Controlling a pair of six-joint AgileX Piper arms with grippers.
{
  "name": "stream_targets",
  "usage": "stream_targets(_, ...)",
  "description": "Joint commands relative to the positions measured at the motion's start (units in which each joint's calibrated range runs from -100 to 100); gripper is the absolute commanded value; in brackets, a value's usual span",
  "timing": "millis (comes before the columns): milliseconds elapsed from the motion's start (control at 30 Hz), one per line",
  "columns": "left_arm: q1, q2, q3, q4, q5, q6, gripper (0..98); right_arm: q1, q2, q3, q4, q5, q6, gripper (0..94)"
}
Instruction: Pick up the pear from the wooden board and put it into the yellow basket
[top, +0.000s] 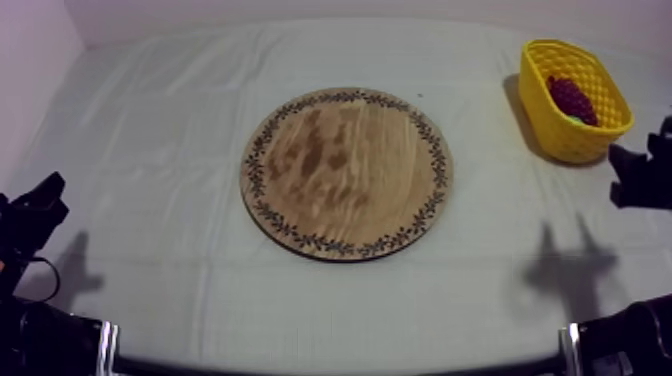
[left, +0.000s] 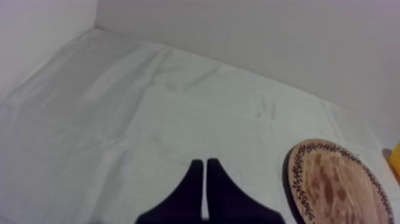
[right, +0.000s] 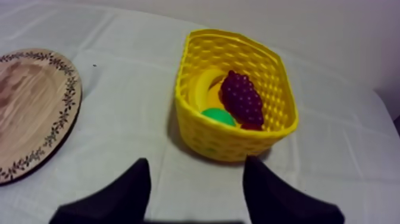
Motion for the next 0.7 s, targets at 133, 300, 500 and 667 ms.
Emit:
stream_targets(133, 0.01, 0.0, 0.0, -0.02, -0.01, -0.01, 0.1, 0.59, -12.91, 8.96, -4.21, -0.23, 1.89, 19.2)
stream_targets(300, 0.01, 0.0, 0.0, -0.02, -0.01, -0.01, 0.1, 1.06, -17.29, 10.2, -9.66, 1.92, 5.64, 6.7)
stream_targets(500, 0.01, 0.0, 0.0, -0.02, -0.01, -0.01, 0.1, 1.55, -18.57, 10.72, -11.86, 3.86, 6.4, 3.9)
stream_targets(667, 0.01, 0.0, 0.0, -0.02, -0.01, -0.01, 0.1, 1.58, -18.71, 10.97, -12.05, 3.74, 6.88, 7.1)
